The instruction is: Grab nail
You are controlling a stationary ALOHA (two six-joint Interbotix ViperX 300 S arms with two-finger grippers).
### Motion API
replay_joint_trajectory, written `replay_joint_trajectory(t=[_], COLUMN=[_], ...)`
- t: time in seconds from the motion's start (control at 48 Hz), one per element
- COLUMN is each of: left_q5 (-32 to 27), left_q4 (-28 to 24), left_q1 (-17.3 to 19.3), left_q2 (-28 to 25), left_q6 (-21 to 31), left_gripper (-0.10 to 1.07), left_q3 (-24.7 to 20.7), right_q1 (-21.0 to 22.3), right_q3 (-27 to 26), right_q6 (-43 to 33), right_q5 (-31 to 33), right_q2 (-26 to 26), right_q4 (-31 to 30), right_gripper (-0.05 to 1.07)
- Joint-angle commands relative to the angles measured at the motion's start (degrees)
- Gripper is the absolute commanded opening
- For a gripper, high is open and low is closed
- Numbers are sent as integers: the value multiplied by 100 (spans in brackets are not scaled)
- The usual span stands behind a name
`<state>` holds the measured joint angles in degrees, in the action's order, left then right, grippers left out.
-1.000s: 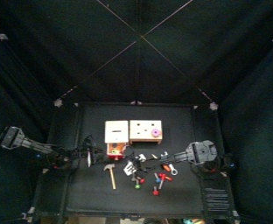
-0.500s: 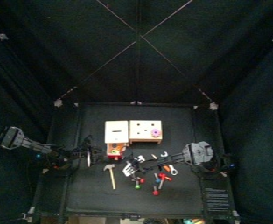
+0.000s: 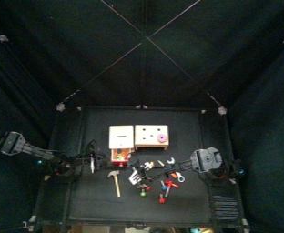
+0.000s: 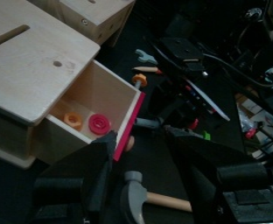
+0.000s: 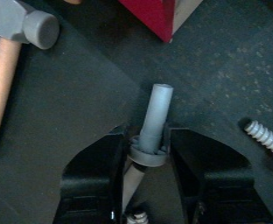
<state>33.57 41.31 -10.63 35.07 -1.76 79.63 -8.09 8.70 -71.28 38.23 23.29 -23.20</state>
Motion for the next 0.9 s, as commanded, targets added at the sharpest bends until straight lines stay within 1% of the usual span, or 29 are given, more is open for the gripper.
replay_joint_trajectory(t=[0.0, 0.083, 0.25, 0.312, 0.375, 0.562, 0.688, 0.875], left_q5=[18, 26, 18, 18, 9, 9, 0, 9], left_q4=[18, 18, 9, 18, 18, 18, 18, 18], left_q1=[9, 9, 26, 26, 26, 26, 26, 26], left_q2=[-9, 0, 0, 0, 0, 0, 0, -9], left_q6=[-18, -18, -18, -18, -9, -18, -18, -18], left_gripper=[85, 85, 85, 85, 85, 85, 85, 85], left_q3=[-62, -62, -53, -53, -53, -53, -53, -53], right_q1=[-26, -53, -70, -53, -44, 105, 229, 378], right_q3=[-79, -79, -141, -176, -202, -352, -606, -853], right_q6=[18, 26, 18, 9, 18, 18, 18, 18], right_q5=[26, 53, 53, 53, 62, 35, 26, 18], right_q2=[-448, -598, -888, -967, -993, -993, -870, -747], right_q4=[-105, -281, -1160, -1283, -1266, -1477, -1767, -2136], right_gripper=[50, 50, 50, 50, 50, 50, 50, 50])
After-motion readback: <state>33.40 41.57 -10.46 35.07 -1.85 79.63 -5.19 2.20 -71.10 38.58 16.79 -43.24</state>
